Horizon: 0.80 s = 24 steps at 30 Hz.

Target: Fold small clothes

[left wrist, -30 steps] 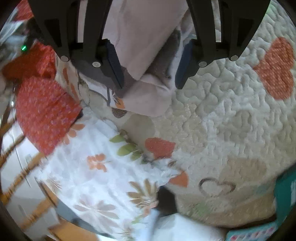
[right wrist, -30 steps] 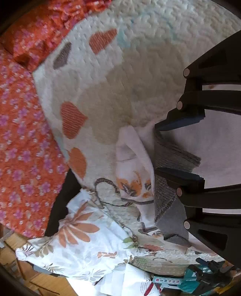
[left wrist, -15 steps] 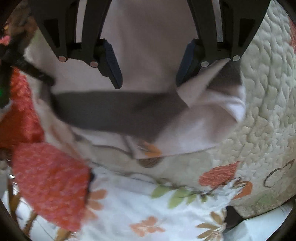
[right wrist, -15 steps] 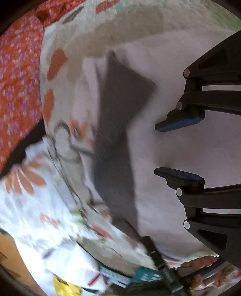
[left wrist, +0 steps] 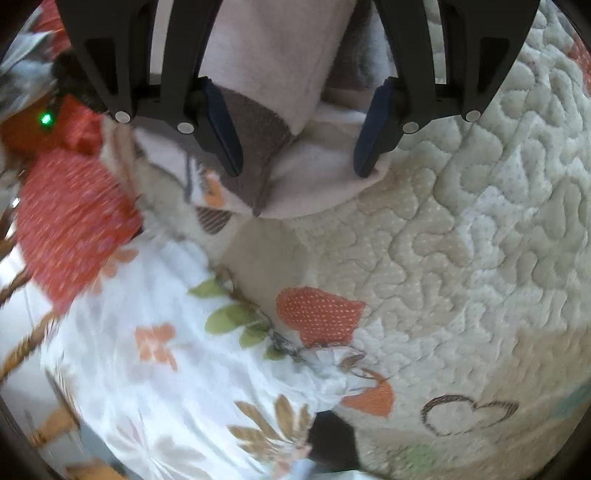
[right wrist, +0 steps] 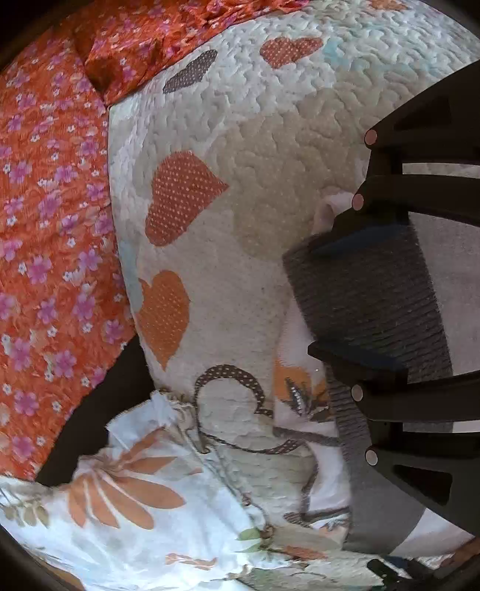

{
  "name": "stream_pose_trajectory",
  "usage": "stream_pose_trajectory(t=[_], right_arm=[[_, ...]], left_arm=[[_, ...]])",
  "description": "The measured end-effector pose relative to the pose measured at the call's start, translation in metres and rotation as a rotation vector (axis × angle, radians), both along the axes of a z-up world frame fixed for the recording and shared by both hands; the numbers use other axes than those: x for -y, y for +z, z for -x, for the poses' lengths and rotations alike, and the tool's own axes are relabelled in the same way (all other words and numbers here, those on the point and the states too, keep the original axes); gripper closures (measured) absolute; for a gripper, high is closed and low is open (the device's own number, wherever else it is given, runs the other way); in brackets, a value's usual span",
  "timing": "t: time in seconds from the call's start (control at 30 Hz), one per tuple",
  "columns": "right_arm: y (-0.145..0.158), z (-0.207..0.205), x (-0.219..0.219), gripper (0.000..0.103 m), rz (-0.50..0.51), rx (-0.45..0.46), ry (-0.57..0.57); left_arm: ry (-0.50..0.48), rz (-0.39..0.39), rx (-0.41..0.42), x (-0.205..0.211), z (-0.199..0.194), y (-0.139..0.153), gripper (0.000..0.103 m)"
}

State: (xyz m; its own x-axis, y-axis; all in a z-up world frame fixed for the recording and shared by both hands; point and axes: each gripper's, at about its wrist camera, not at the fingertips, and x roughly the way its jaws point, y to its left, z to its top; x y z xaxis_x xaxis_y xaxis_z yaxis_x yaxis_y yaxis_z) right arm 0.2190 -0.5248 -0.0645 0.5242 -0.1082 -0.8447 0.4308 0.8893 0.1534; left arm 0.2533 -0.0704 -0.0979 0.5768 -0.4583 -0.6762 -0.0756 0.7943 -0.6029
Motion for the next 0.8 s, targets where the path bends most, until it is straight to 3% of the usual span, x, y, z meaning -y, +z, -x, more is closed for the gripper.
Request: stream_pose_trajectory(t=[0.07,0.13,0.23,0.4,0.5,0.57,0.7,0.8], right_arm=[[0.008,0.006,-0.001,0.05,-0.014,0.012,-0.014],[0.014,0.02,0.001,0.046,-0.017,0.015,-0.025],[0.025,0.057,0.008,0.046,-0.017,0.014,-0.03],[0.031,0.141,0.029,0.044,-0.003,-0.004,-0.051],[0.026,0.199,0.047,0.044,-0.042,-0.003,-0.076],[0.022,0.238,0.057,0.044,-0.079,0.0,-0.086],[0.01,0.294,0.064,0.043,-0.169,0.021,-0.089],[-0.003,0.313,0.063,0.043,-0.268,0.048,-0.076]], left_arm=[[0.017,-0.023,0.02,-0.005,0.006,0.009,0.041],[0.043,-0.094,0.036,-0.007,0.013,0.02,0.03],[0.059,-0.161,0.061,-0.013,0.025,0.032,0.03],[0.067,-0.104,0.058,-0.033,0.055,0.05,0.03],[0.073,-0.017,0.054,-0.045,0.084,0.06,0.029],[0.078,0.033,0.056,-0.052,0.111,0.068,0.023],[0.075,-0.017,0.002,-0.051,0.138,0.072,0.02],[0.076,0.038,-0.027,-0.05,0.143,0.065,0.018]])
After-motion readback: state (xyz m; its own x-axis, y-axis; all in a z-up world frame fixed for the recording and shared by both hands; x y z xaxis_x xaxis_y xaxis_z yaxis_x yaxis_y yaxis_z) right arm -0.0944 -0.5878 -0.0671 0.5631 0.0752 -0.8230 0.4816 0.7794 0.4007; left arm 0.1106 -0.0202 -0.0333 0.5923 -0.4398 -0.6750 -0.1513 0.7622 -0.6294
